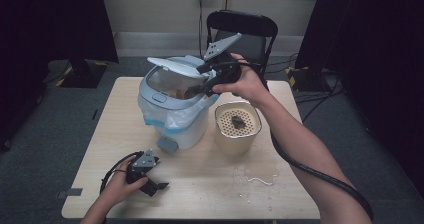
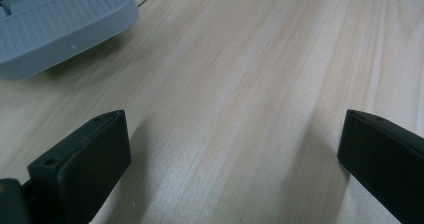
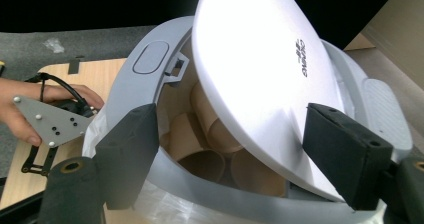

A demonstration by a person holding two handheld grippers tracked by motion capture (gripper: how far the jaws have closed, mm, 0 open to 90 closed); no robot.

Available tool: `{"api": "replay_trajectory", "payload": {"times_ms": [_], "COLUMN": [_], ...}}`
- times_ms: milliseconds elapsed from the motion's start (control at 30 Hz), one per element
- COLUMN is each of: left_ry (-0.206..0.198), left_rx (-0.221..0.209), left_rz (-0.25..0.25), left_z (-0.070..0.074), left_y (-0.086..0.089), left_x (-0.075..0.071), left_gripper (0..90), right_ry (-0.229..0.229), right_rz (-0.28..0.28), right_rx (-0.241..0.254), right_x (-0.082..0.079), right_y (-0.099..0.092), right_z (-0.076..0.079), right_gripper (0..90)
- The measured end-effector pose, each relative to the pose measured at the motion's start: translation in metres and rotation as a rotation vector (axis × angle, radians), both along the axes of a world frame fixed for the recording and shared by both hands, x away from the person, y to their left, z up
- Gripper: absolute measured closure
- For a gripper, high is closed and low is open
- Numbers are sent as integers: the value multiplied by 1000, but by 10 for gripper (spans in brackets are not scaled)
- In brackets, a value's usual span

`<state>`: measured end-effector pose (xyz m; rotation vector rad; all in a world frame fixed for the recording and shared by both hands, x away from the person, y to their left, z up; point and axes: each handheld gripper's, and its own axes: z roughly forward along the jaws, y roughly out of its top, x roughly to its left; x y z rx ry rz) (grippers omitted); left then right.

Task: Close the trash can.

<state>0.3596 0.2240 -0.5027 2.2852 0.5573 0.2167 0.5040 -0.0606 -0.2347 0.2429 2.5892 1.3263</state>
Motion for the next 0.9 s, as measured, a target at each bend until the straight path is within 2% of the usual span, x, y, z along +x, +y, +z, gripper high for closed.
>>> {"api": "replay_trajectory", "payload": {"times_ms": [400,733,900], "left_ry": [0,1,-2], "left_rx": [0,0,-4], "left_rz": [0,-1,2], "left_z": [0,0,0], "left_y": [0,0,0], "left_x": [0,0,0], "left_gripper": [0,0,0], "right_ry": [22,48,75], "right_rz": [20,26,43], "right_rx": [-15,11,30], "right_x": [-2,-5,-7], "right_y": [1,2,2], "right_z": [-1,-5,-5], "right_gripper": [223,206,206]}}
